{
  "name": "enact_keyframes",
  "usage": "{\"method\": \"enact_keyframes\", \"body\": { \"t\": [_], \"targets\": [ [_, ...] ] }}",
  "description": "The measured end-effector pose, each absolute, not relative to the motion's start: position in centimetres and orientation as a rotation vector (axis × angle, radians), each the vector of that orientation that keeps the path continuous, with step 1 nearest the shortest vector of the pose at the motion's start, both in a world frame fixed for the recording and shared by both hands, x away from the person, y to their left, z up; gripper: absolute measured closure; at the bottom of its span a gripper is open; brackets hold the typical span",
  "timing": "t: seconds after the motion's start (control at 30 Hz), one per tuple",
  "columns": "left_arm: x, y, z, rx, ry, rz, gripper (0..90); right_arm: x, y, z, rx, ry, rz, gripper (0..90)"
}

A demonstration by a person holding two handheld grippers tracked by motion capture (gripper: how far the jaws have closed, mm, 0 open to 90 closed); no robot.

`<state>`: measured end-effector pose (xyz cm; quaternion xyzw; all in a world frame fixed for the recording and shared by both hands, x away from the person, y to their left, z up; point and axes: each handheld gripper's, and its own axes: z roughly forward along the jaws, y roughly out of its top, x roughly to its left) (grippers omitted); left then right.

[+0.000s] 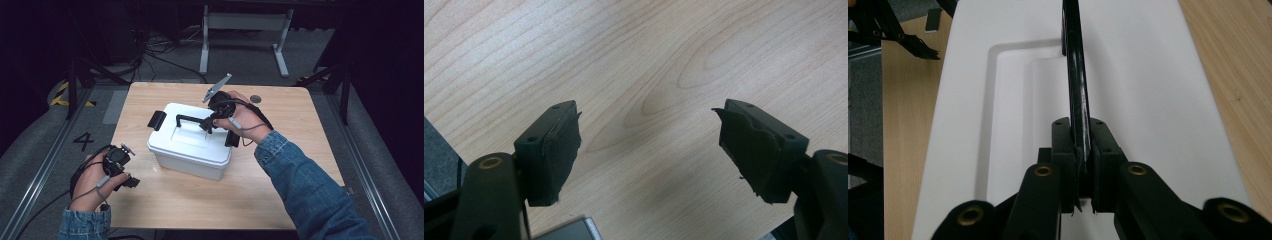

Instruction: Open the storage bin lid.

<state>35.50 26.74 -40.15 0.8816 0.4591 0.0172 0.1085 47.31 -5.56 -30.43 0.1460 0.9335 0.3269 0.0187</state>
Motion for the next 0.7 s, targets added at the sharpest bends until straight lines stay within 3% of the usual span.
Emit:
{"method": "enact_keyframes", "body": {
  "t": [0.7],
  "targets": [
    [35.9,26.5,-40.5,2.613,1.350,0.041,25.2,46.5,-8.7,-27.2,0.447,2.790,1.173,85.3]
  ]
}}
